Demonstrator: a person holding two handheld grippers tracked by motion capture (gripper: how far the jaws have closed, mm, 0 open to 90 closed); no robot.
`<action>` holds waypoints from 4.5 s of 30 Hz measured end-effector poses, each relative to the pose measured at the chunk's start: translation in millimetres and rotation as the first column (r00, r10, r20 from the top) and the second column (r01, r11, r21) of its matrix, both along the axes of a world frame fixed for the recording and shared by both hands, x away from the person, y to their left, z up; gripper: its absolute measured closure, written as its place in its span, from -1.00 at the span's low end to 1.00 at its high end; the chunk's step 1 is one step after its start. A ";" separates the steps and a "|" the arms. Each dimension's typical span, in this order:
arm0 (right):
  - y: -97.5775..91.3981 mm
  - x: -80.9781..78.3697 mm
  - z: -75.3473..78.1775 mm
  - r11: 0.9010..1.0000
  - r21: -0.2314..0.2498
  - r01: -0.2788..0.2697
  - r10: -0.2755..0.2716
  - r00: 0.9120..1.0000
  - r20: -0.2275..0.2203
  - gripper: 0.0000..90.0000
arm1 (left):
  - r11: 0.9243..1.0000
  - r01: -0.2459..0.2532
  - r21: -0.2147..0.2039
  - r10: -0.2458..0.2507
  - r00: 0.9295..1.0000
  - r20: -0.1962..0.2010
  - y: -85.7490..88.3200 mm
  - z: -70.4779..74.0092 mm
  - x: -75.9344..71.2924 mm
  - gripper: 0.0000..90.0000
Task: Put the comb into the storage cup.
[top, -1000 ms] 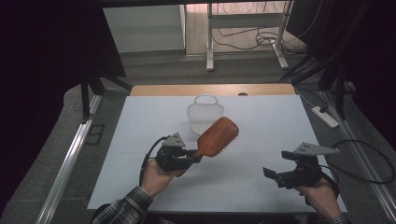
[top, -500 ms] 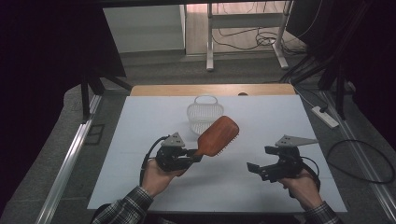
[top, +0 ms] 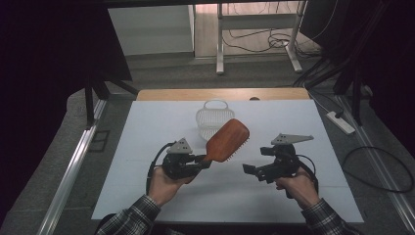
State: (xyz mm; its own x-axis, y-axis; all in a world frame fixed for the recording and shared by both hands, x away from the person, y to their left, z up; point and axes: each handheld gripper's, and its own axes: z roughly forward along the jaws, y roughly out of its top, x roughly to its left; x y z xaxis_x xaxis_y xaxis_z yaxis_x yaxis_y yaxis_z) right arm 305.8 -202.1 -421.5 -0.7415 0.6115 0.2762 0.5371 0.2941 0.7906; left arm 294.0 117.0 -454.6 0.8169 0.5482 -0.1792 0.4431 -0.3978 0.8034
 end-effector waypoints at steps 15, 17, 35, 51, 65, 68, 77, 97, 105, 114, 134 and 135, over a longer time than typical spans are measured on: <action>28.8 23.8 2.0 0.998 0.055 0.002 0.003 0.996 -0.091 -1.00 | 1.000 0.008 0.009 -0.008 1.000 0.005 -3.6 -2.3 -0.2 0.59; 30.7 25.4 1.5 0.998 0.057 0.003 0.003 0.995 -0.103 -1.00 | 1.000 0.009 0.007 -0.009 1.000 0.008 -4.1 -2.5 -0.2 0.59; 52.7 48.7 -4.3 0.993 0.094 0.067 -0.050 0.984 -0.173 -1.00 | 1.000 0.001 -0.003 -0.001 1.000 0.018 -5.3 -2.4 -1.4 0.59; 56.5 56.7 -7.7 0.985 0.156 0.080 -0.045 0.975 -0.217 -0.67 | 1.000 -0.006 -0.007 0.006 0.999 0.032 -6.2 -3.3 -2.2 0.59; 43.5 59.4 -9.0 0.947 0.306 0.100 0.001 0.949 -0.314 -0.03 | 1.000 -0.005 0.026 0.004 0.999 0.037 -11.7 -8.5 -0.7 0.59; 41.2 59.7 -8.2 0.935 0.338 0.107 0.015 0.940 -0.339 0.06 | 1.000 -0.001 0.029 0.000 0.999 0.036 -12.8 -9.4 -0.4 0.59; 41.8 58.1 -7.0 0.932 0.345 0.109 0.023 0.934 -0.358 0.20 | 1.000 0.013 0.027 -0.014 1.000 0.015 -14.0 -12.9 3.4 0.58; 44.1 55.0 -5.2 0.944 0.311 0.107 -0.003 0.949 -0.316 0.23 | 0.998 0.013 0.058 -0.012 1.000 -0.016 -13.9 -15.6 5.8 0.35; 42.9 54.4 -3.0 0.954 0.285 0.096 -0.012 0.959 -0.284 0.23 | 0.998 0.002 0.067 0.000 1.000 -0.030 -10.7 -16.1 7.5 0.03; 42.1 54.6 -0.2 0.962 0.259 0.089 -0.023 0.969 -0.246 0.23 | 0.997 -0.009 0.079 0.012 0.999 -0.035 -4.3 -20.2 6.4 -0.45; 37.7 55.6 7.4 0.961 0.258 0.096 -0.038 0.975 -0.219 0.23 | 0.997 -0.010 0.083 0.019 0.994 -0.110 19.2 -18.8 7.1 -0.85; 37.5 55.9 7.8 0.961 0.260 0.095 -0.038 0.976 -0.216 0.23 | 0.996 -0.011 0.084 0.021 0.994 -0.111 19.8 -19.3 6.9 -0.86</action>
State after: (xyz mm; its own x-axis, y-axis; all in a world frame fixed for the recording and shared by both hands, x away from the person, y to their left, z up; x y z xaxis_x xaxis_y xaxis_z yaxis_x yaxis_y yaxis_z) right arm 361.7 -164.6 -413.7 -0.6104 0.5402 0.5793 0.7085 0.0454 0.7042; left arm 300.8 136.8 -473.9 0.7855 0.5778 -0.2219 0.5348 -0.4532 0.7131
